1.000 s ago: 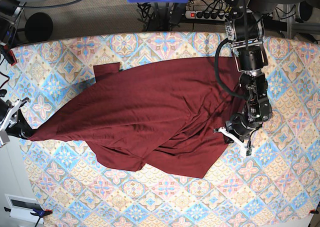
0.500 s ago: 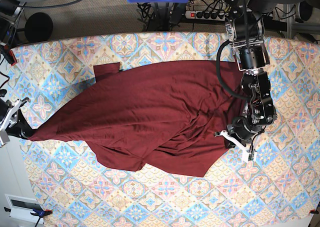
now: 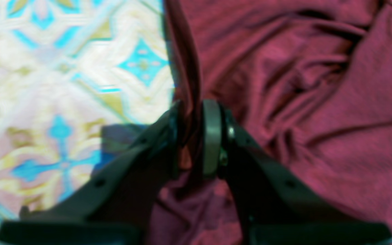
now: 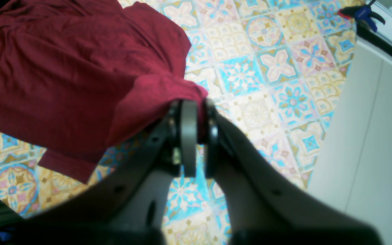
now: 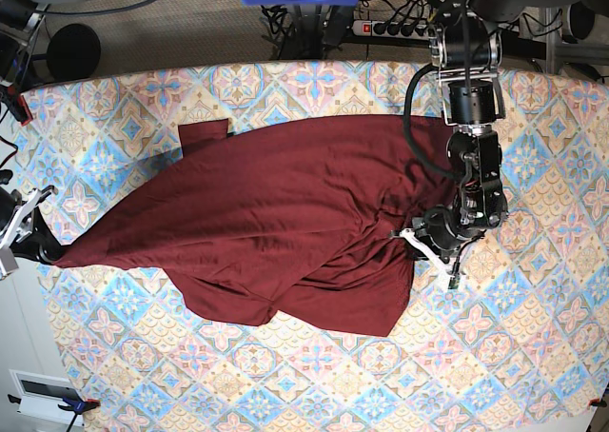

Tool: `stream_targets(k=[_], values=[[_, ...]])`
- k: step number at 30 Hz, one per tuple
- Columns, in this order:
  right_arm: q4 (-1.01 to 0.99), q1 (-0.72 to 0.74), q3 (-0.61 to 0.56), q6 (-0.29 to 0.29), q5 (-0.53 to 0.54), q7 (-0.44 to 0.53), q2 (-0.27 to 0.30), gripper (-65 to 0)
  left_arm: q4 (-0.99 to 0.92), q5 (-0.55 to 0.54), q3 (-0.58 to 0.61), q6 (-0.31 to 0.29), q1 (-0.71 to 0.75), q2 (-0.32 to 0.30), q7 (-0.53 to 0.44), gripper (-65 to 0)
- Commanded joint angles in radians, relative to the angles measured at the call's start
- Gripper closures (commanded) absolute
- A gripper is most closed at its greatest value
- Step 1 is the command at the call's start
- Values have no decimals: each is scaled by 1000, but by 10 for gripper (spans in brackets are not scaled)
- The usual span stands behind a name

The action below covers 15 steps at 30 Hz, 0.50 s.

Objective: Layout the t-shirt on the table in an organized manner, then fold the t-shirt properly
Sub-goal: 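Grasp the bunched shirt fabric with the left gripper and adjust it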

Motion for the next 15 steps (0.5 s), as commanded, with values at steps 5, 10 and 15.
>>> stream_targets(k=[5,10,15], values=[[14,16,11,-2,16,28,26,0,16,-12,-1,-6,-26,-6,-13,-52],[14,16,11,-2,16,28,26,0,16,-5,-1,-4,-5,-24,-13,-93],[14,16,9,-2,16,28,26,0,16,-8,0,-4,21,-26,-13,-165]])
